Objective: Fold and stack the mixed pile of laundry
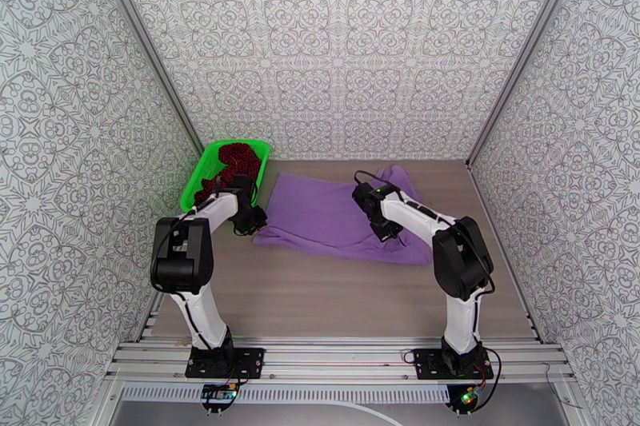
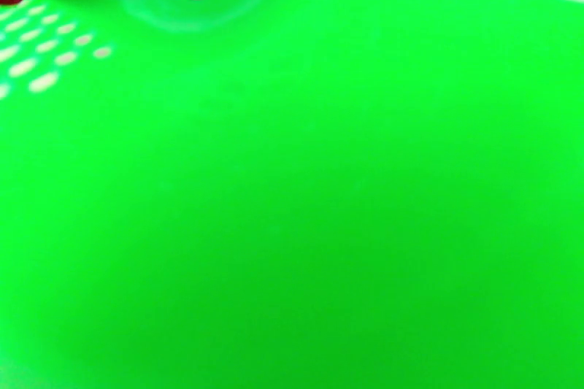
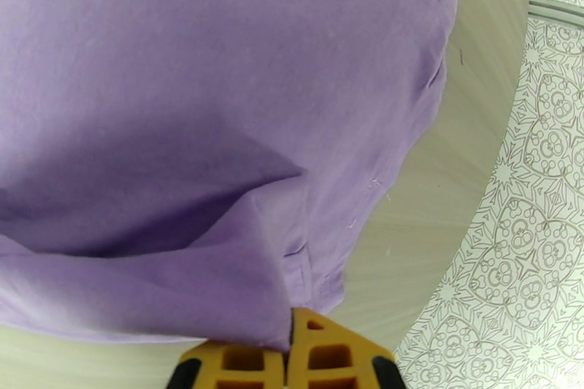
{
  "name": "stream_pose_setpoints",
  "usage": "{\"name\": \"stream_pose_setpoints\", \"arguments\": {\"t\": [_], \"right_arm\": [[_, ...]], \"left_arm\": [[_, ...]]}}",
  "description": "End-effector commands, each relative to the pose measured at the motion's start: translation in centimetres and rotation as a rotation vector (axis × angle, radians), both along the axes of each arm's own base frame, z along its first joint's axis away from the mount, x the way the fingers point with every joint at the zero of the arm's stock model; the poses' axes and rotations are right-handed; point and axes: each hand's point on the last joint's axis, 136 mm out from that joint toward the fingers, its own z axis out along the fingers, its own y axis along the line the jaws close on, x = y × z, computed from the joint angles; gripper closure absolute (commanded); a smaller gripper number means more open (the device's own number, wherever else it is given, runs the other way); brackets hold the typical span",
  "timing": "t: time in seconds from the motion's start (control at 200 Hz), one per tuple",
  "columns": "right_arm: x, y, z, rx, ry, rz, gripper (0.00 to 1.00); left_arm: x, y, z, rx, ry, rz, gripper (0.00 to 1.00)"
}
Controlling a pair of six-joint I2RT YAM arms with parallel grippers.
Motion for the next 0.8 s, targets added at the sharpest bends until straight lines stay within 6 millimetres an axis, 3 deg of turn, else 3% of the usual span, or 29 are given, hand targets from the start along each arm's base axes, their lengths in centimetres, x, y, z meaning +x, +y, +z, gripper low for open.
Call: {"name": "stream_pose_setpoints", "arguments": {"t": [0.0,0.09,0.18,0.435,0.555,0.66,0.795], "right_arm": [[0.4,0.1,-0.2,0.015,-0.016,-0.051,0.96],[0.5,0.1,-0.1,0.024,-0.027,-0.07,0.8],[0.6,0.0,0.3,0.042,-0.045,-0.098,0.63],[1.6,-0.5,2.0,0.124,-0.13,-0.206,0.4],[1.3,-0.8,2.7,0.181,-0.15,-0.247,0.34],[-0.3,-1.4,2.7,0.222,-0.146,-0.288,0.31],[-3.4,-2.2,1.3,0.318,-0.123,-0.356,0.41]], "left_arm": [[-0.5,-0.9,0.0,-0.002,0.033,-0.025,0.46],[-0.3,-1.3,0.9,0.001,0.02,-0.038,0.3],[-0.1,-1.5,1.9,0.008,0.003,-0.05,0.23],[-0.6,-2.1,5.1,0.038,-0.044,-0.086,0.05],[-1.3,-2.5,7.0,0.057,-0.083,-0.124,0.01],[-2.5,-2.5,8.3,0.089,-0.107,-0.163,0.01],[-4.7,-2.1,7.9,0.121,-0.097,-0.176,0.02]]}}
